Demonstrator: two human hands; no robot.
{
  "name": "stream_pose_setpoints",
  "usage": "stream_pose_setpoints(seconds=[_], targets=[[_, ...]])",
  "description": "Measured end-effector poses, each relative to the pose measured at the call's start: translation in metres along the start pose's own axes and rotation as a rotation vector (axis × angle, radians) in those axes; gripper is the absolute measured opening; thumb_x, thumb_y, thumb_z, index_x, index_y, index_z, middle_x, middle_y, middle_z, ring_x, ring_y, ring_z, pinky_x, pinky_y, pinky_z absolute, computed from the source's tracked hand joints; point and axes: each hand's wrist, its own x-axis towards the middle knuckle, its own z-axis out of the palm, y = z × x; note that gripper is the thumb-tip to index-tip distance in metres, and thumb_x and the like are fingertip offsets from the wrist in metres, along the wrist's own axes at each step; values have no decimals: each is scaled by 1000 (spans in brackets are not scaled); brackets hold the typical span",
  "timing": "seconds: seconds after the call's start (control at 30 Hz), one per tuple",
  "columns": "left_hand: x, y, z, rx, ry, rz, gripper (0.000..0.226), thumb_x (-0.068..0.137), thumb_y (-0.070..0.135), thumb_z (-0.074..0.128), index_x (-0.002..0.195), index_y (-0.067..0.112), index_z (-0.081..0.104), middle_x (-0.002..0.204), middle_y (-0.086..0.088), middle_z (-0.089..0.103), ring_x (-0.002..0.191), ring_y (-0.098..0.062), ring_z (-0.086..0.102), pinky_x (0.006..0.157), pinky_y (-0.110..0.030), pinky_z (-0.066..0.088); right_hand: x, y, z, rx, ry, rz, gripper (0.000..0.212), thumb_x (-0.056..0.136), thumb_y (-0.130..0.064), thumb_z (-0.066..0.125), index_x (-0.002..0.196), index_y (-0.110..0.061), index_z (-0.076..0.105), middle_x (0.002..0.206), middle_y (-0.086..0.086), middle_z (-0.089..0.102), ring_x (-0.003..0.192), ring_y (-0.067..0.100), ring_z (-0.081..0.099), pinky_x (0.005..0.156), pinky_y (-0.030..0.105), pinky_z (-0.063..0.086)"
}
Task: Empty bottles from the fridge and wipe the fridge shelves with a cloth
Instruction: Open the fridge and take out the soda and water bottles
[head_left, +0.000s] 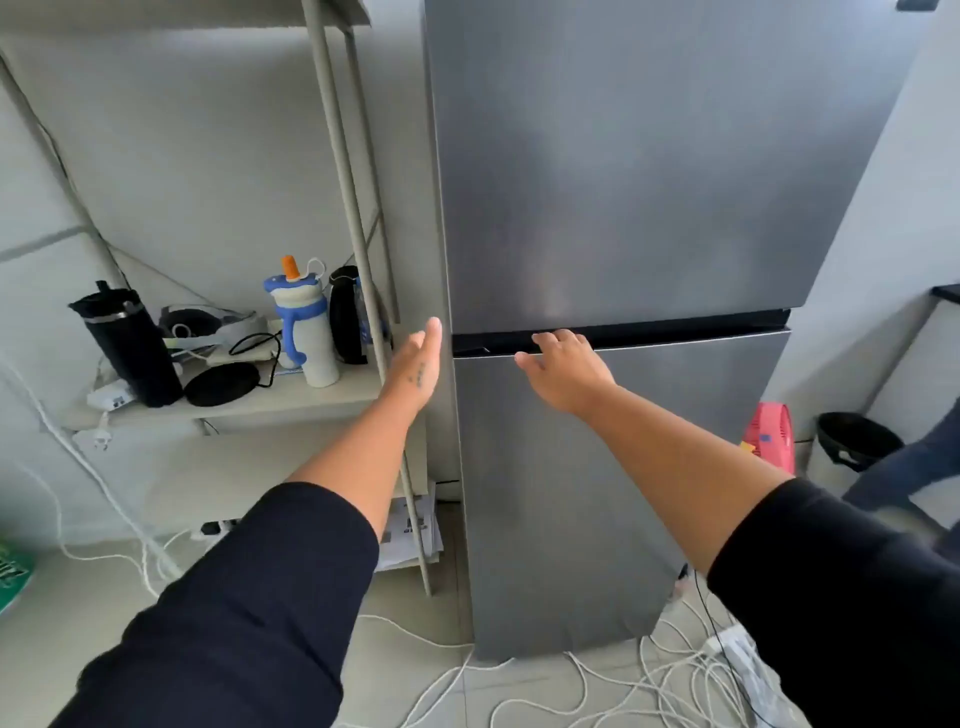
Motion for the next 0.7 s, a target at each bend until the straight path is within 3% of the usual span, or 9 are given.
stream_pose_setpoints(seconds=[0.07,0.13,0.27,0.37,0.43,0.5,0.57,0.63,0.7], targets=[[6,-16,9,-101,-40,-31,42,92,66,23,72,34,40,75,10,43,89,-24,46,81,-40,38,4,5,10,2,-26,34,63,96,-56,32,143,-15,42,142,7,45,136,27,32,104,44,36],[15,-34,21,-81,-88,-82,38,83,75,27,71,39,31,79,15,36,91,-19,41,83,-40,38,12,13,25,19,-39,84,64,95,-57,30,141,-16,44,143,6,45,137,26,33,105,45,35],[27,-30,35,-133,-96,-79,54,67,87,32,85,38,45,102,11,45,98,-16,44,102,-45,38,29,21,45,93,0,160,64,94,-61,25,133,-18,53,138,2,50,135,24,36,102,48,33],[46,-29,45,-199,-67,-91,69,67,86,35,104,31,52,95,16,48,98,-10,47,96,-36,38,42,21,53,203,14,184,60,94,-63,20,88,-19,61,113,1,57,129,25,39,98,50,36],[56,-27,51,-219,-34,-104,57,69,86,36,87,35,52,85,19,46,82,-1,46,81,-30,38,52,20,55,283,19,232,62,93,-64,15,61,-21,46,90,0,52,120,28,42,95,48,38],[63,-22,56,-250,2,-112,52,68,87,37,67,36,38,71,17,36,66,-1,37,65,-29,33,63,18,52,385,-8,305,72,92,-67,11,65,-19,57,85,-1,52,124,27,37,92,39,34],[68,-21,59,-291,55,-132,55,64,90,38,62,36,28,66,15,29,59,-4,30,59,-31,27,70,15,51,496,-44,394,84,89,-72,10,85,-13,71,79,-6,51,132,23,29,93,36,30],[72,-23,60,-338,90,-153,57,61,90,41,62,35,29,66,15,30,59,-4,31,67,-36,32,74,13,50,530,-67,443,87,87,-74,11,94,-13,72,76,-11,46,139,19,23,98,38,31],[75,-26,61,-368,102,-179,58,60,90,43,64,33,32,69,16,34,62,-3,35,76,-39,34,75,12,49,483,-80,468,87,87,-74,9,102,-14,71,91,-5,55,142,18,20,103,43,33]])
